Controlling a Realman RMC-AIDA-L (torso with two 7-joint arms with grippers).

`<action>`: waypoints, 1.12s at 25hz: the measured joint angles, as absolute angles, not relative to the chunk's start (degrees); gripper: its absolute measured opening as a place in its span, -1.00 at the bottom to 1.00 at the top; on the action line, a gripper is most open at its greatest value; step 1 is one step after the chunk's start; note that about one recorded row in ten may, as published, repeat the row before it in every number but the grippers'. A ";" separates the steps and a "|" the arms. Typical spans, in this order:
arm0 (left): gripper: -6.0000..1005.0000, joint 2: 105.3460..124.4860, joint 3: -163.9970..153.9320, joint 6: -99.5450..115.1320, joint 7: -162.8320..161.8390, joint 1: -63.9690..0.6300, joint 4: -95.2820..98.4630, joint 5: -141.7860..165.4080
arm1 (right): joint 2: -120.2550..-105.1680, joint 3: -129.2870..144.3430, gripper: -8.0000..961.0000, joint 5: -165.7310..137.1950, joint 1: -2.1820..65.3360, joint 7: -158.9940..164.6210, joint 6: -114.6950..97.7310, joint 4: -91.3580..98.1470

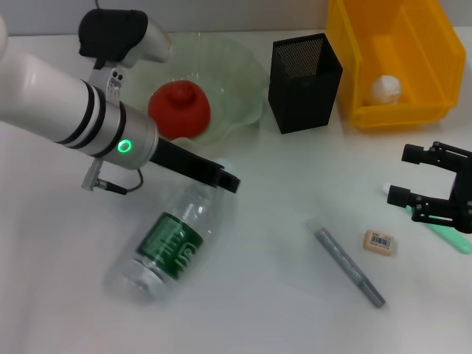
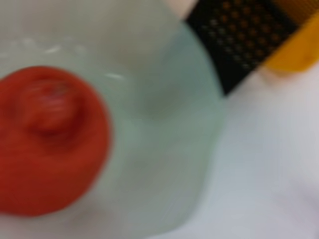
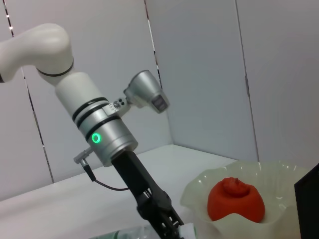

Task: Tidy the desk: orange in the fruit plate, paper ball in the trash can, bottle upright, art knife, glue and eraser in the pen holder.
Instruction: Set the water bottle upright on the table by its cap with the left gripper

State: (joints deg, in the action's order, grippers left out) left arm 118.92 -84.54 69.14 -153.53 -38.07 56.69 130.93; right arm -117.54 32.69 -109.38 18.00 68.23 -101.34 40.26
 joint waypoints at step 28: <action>-0.11 118.43 -72.37 83.44 -91.12 -18.32 54.60 90.14 | -118.30 29.03 0.66 -106.35 19.47 69.17 -100.60 35.58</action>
State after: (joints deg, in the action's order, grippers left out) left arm 118.43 -72.37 83.44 -91.12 -18.32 54.60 90.14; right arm -118.30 29.03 -106.35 19.47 69.17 -100.60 35.58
